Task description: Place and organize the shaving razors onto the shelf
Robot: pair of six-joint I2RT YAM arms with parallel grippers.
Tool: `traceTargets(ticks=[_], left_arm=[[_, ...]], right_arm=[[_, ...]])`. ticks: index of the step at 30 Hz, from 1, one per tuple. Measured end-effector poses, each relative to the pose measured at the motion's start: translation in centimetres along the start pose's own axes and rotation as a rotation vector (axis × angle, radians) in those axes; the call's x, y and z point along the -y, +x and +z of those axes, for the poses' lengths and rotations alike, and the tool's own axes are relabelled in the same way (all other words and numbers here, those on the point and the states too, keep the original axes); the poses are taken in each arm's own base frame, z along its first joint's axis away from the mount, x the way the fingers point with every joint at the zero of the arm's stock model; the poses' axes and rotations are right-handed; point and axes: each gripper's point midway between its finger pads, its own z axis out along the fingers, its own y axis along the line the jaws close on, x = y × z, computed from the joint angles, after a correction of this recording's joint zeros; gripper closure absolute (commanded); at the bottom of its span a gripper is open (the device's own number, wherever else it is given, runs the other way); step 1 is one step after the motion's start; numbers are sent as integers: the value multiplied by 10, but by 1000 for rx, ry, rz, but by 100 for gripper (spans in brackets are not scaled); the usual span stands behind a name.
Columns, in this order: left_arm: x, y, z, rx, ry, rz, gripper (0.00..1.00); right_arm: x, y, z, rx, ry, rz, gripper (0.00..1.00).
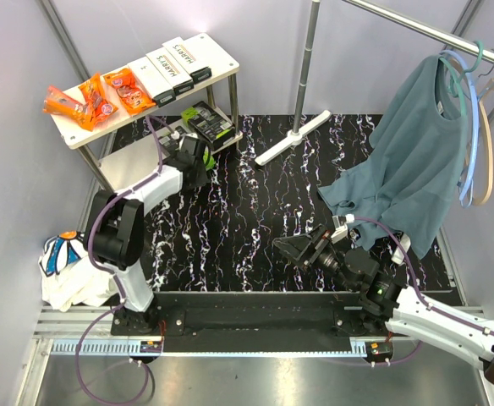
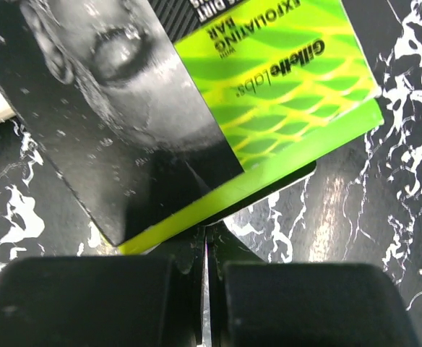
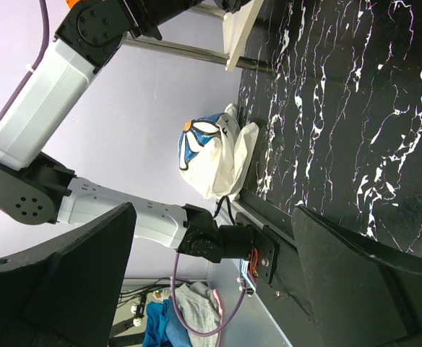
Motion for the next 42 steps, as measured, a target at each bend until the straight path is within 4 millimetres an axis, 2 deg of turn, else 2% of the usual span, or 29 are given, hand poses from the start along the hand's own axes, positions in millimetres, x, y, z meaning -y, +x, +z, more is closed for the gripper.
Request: traceTargets(ticks=[5,14,29,42], left_arm=[[-6,-14,5,6,-12,-13,100],[-19,-17,9,-19,-35,-4,100],[-12,-34,12,-10,-12,-1,100],[-16,-36,13,-19,-15,-2,100]], right_arm=[[-1,0,-1,1,-3,0,0],[-1,0,-1,1,-4,1,0],[4,1,-1,-2,13,-2,0],[6,1,-2,-3,17,-2,0]])
